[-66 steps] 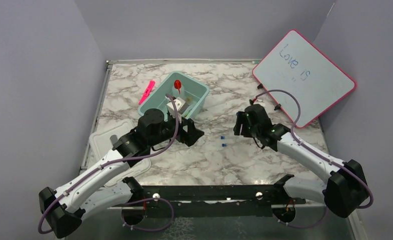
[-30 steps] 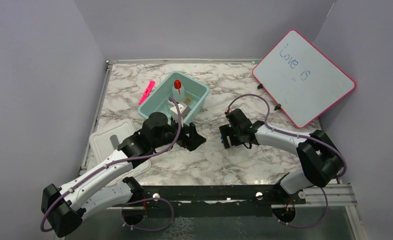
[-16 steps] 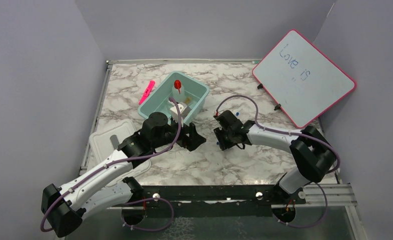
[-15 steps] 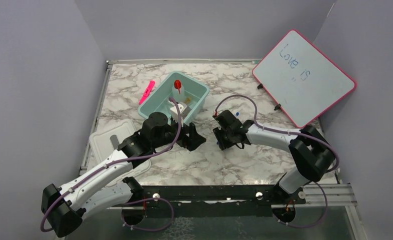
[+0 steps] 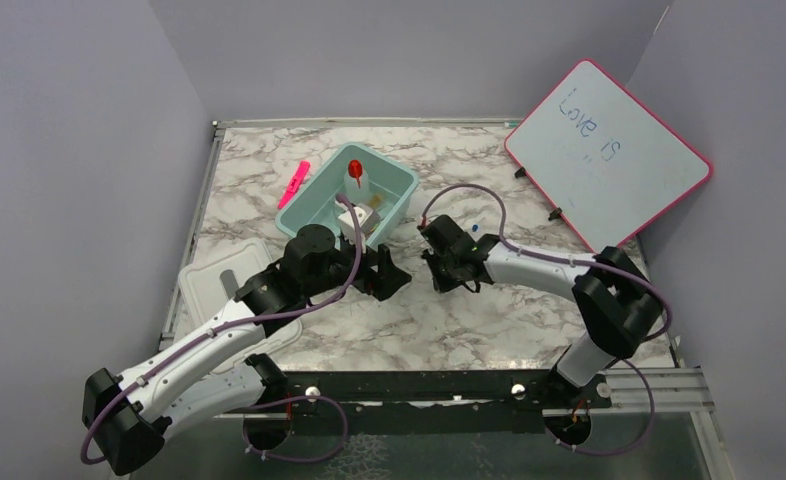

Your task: Organize the chemistry lab equipment

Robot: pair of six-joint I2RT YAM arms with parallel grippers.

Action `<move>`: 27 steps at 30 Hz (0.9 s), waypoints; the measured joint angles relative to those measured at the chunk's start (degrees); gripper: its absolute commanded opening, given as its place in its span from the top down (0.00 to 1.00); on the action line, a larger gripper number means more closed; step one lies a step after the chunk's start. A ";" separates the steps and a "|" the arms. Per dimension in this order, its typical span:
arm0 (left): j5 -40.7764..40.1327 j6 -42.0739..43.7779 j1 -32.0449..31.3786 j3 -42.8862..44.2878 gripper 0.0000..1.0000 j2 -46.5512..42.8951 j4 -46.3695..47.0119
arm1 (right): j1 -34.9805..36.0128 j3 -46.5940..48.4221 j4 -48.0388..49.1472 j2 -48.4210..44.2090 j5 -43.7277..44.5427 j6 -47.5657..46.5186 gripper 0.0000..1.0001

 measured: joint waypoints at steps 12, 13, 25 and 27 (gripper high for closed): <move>-0.35 -9.03 0.00 -0.48 0.18 1.33 6.38 | 0.00 -8.61 11.52 -30.67 -1.07 13.62 0.95; -0.04 -10.56 0.00 -0.79 0.19 1.68 8.24 | -0.02 -9.11 13.03 -32.61 -1.22 15.10 0.95; 3.72 -21.51 0.00 -1.81 0.43 9.33 21.77 | 0.00 -11.41 25.14 -41.35 -4.68 29.14 0.94; 3.91 -22.01 0.00 -1.81 0.50 9.81 22.82 | 0.00 -11.41 25.79 -41.68 -5.31 30.21 0.94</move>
